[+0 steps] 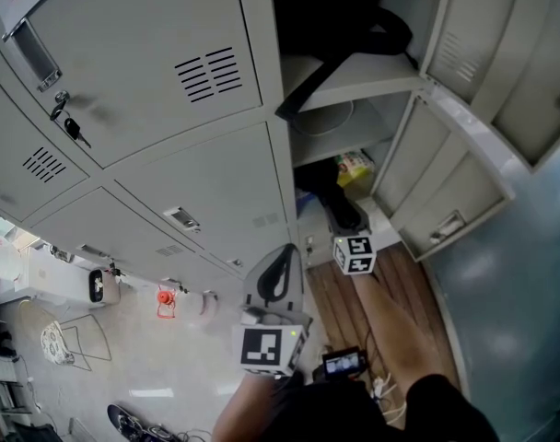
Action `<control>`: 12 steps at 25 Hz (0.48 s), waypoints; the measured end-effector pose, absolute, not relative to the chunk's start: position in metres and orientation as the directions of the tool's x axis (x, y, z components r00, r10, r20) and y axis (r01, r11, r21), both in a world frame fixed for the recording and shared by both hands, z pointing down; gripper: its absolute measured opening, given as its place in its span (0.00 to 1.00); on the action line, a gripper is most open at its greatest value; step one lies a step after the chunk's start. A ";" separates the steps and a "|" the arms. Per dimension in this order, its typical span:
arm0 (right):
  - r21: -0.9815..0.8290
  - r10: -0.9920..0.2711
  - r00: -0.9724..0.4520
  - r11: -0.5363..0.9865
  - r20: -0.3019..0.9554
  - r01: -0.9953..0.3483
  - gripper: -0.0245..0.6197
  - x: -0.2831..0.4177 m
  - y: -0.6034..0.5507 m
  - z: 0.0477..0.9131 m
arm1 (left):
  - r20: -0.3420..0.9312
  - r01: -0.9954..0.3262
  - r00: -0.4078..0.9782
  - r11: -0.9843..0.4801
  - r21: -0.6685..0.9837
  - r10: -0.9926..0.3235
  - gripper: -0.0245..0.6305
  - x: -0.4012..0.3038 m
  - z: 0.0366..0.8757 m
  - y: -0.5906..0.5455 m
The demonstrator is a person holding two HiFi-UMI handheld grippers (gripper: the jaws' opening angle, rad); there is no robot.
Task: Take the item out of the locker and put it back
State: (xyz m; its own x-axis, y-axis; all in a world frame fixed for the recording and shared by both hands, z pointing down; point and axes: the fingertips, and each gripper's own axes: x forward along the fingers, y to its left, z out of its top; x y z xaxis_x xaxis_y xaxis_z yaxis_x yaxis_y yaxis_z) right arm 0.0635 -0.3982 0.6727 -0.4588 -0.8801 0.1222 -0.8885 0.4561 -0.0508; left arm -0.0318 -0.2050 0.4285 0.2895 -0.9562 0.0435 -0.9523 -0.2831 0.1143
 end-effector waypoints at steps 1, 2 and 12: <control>-0.055 -0.880 -0.461 0.457 0.116 -0.888 0.30 0.062 -0.399 0.672 | 0.046 -0.952 0.291 -0.284 0.113 -0.956 0.03 -0.032 0.429 -0.205; -0.058 -0.881 -0.459 0.455 0.114 -0.889 0.30 0.062 -0.401 0.673 | 0.046 -0.952 0.292 -0.286 0.112 -0.955 0.03 -0.031 0.430 -0.205; -0.071 -0.886 -0.448 0.443 0.122 -0.894 0.30 0.059 -0.414 0.676 | 0.048 -0.950 0.297 -0.291 0.112 -0.954 0.03 -0.030 0.433 -0.206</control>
